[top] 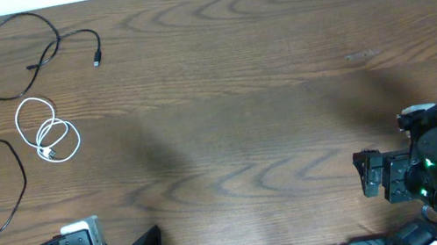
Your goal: Untangle cables
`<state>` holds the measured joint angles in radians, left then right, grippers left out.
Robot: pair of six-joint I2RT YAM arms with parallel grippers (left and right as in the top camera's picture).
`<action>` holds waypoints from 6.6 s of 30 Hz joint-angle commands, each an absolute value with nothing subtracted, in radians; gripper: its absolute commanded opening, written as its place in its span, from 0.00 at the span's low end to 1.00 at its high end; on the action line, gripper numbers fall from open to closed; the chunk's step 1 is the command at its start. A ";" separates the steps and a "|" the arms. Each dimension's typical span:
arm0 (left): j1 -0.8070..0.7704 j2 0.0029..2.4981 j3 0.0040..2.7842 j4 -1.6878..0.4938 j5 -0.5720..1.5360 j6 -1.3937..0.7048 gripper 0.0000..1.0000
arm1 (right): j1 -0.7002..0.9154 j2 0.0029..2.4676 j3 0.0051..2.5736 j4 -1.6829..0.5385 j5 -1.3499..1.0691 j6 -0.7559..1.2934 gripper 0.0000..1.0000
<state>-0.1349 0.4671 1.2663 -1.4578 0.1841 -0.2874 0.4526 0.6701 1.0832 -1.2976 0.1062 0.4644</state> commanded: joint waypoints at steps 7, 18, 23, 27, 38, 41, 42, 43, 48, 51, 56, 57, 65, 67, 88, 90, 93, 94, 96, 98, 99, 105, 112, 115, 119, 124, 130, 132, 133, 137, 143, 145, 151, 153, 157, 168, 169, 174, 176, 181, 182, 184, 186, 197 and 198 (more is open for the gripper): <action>-0.137 0.463 1.261 -1.459 0.178 -0.289 0.98 | 0.447 0.669 1.078 -1.299 0.121 0.478 0.99; -0.137 0.463 1.261 -1.459 0.178 -0.289 0.98 | 0.446 0.665 1.076 -1.335 0.191 0.462 0.99; -0.137 0.463 1.261 -1.459 0.178 -0.289 0.98 | 0.417 0.629 1.005 -1.262 0.249 0.361 0.99; -0.137 0.463 1.261 -1.459 0.178 -0.289 0.98 | 0.344 0.566 0.858 -1.066 0.226 0.267 0.99; -0.137 0.463 1.261 -1.459 0.178 -0.289 0.98 | 0.164 0.329 0.455 -0.613 0.052 0.140 0.99; -0.137 0.463 1.261 -1.459 0.178 -0.289 0.98 | 0.127 0.282 0.365 -0.520 0.019 0.139 0.99; -0.137 0.463 1.261 -1.459 0.178 -0.289 0.98 | 0.122 0.263 0.332 -0.487 0.012 0.132 0.99; -0.137 0.463 1.261 -1.459 0.178 -0.289 0.98 | 0.118 0.245 0.307 -0.461 0.011 0.132 0.99; -0.137 0.463 1.261 -1.459 0.178 -0.289 0.98 | 0.101 0.142 0.176 -0.322 0.011 0.132 0.99; -0.137 0.463 1.261 -1.459 0.178 -0.289 0.98 | 0.095 0.091 0.101 -0.239 0.007 0.132 0.99; -0.137 0.463 1.261 -1.459 0.178 -0.289 0.98 | 0.092 0.031 0.014 -0.084 0.007 0.132 0.99; -0.137 0.463 1.261 -1.459 0.178 -0.289 0.98 | 0.092 0.021 0.004 -0.064 0.008 0.132 0.99; -0.137 0.463 1.261 -1.459 0.178 -0.289 0.98 | 0.030 0.005 0.006 0.046 -0.025 0.113 0.99; -0.137 0.463 1.261 -1.459 0.178 -0.289 0.98 | 0.014 0.005 0.006 0.045 -0.039 0.095 0.99; -0.137 0.463 1.261 -1.459 0.178 -0.289 0.98 | 0.026 0.006 0.006 -0.078 -0.023 0.027 0.99; -0.137 0.463 1.261 -1.459 0.178 -0.289 0.98 | 0.026 0.006 0.006 -0.079 -0.018 0.011 0.99; -0.137 0.463 1.261 -1.459 0.178 -0.289 0.98 | 0.026 0.006 0.006 -0.079 -0.018 -0.010 0.99; -0.137 0.463 1.261 -1.459 0.178 -0.289 0.98 | 0.026 0.006 0.006 -0.080 -0.018 -0.017 0.99; -0.137 0.463 1.261 -1.459 0.178 -0.289 0.98 | 0.026 0.006 0.006 -0.079 -0.018 -0.017 0.99; -0.137 0.463 1.261 -1.459 0.178 -0.289 0.98 | 0.026 0.006 0.006 -0.079 -0.018 -0.017 0.99; -0.137 0.463 1.261 -1.459 0.178 -0.289 0.98 | 0.026 0.006 0.006 -0.079 -0.019 -0.017 0.99; -0.137 0.463 1.261 -1.459 0.178 -0.289 0.98 | 0.026 0.006 0.006 -0.079 -0.018 -0.052 0.99; -0.137 0.463 1.261 -1.459 0.178 -0.289 0.98 | 0.026 0.006 0.006 -0.079 -0.024 -0.051 0.99; -0.137 0.463 1.261 -1.459 0.178 -0.289 0.98 | 0.025 0.006 0.006 -0.079 -0.017 -0.030 0.99; -0.137 0.463 1.261 -1.459 0.178 -0.289 0.98 | 0.018 0.006 0.006 -0.079 -0.014 0.017 0.99; -0.137 0.463 1.261 -1.459 0.178 -0.289 0.98 | 0.002 0.006 0.006 -0.080 -0.014 0.026 0.99; -0.137 0.463 1.261 -1.459 0.178 -0.289 0.98 | 0.001 0.006 0.006 -0.079 -0.014 0.020 0.99; -0.137 0.463 1.261 -1.459 0.178 -0.289 0.98 | 0.001 0.006 0.006 -0.078 -0.014 0.021 0.99; -0.137 0.463 1.261 -1.459 0.178 -0.289 0.98 | 0.001 0.006 0.006 -0.078 -0.014 0.021 0.99; -0.137 0.463 1.261 -1.459 0.178 -0.289 0.98 | 0.001 0.006 0.006 -0.077 -0.015 0.021 0.99; -0.137 0.463 1.261 -1.459 0.178 -0.289 0.98 | 0.001 0.006 0.006 -0.077 -0.015 0.021 0.99; -0.137 0.463 1.261 -1.459 0.178 -0.289 0.98 | 0.001 0.006 0.006 -0.077 -0.015 0.021 0.99; -0.137 0.463 1.261 -1.459 0.178 -0.289 0.98 | 0.001 0.006 0.006 -0.077 -0.015 0.021 0.99; -0.137 0.463 1.261 -1.459 0.178 -0.289 0.98 | 0.001 0.006 0.006 -0.077 -0.015 0.021 0.99; -0.137 0.463 1.261 -1.459 0.178 -0.289 0.98 | 0.001 0.006 0.006 -0.077 -0.015 0.021 0.99; -0.137 0.463 1.260 -1.459 0.171 -0.289 0.98 | 0.001 0.006 0.006 -0.077 -0.015 0.021 0.99; -0.137 0.463 1.261 -1.459 0.170 -0.289 0.98 | 0.001 0.006 0.006 -0.077 -0.015 0.021 0.99; -0.126 0.455 1.260 -1.390 0.164 -0.283 0.98 | 0.001 0.006 0.006 -0.077 -0.015 0.021 0.99; -0.126 0.451 1.257 -1.358 0.176 -0.241 0.98 | 0.001 0.006 0.006 -0.077 -0.015 0.021 0.99; -0.118 0.427 1.179 -1.219 0.231 0.000 0.98 | 0.001 0.006 0.006 -0.077 -0.015 0.021 0.99; -0.113 0.414 1.148 -1.174 0.254 0.058 0.98 | 0.001 0.006 0.006 -0.077 -0.015 0.021 0.99; -0.107 0.382 1.072 -1.066 0.314 0.156 0.98 | 0.001 0.006 0.006 -0.077 -0.015 0.021 0.99; -0.107 0.348 0.992 -0.950 0.349 0.191 0.98 | 0.001 0.006 0.006 -0.077 -0.015 0.021 0.99; -0.056 0.166 0.572 -0.465 0.351 0.190 0.98 | 0.001 0.006 0.006 -0.077 -0.015 0.021 0.99; -0.051 0.154 0.549 -0.448 0.351 0.189 0.98 | 0.001 0.006 0.006 -0.077 -0.015 0.021 0.99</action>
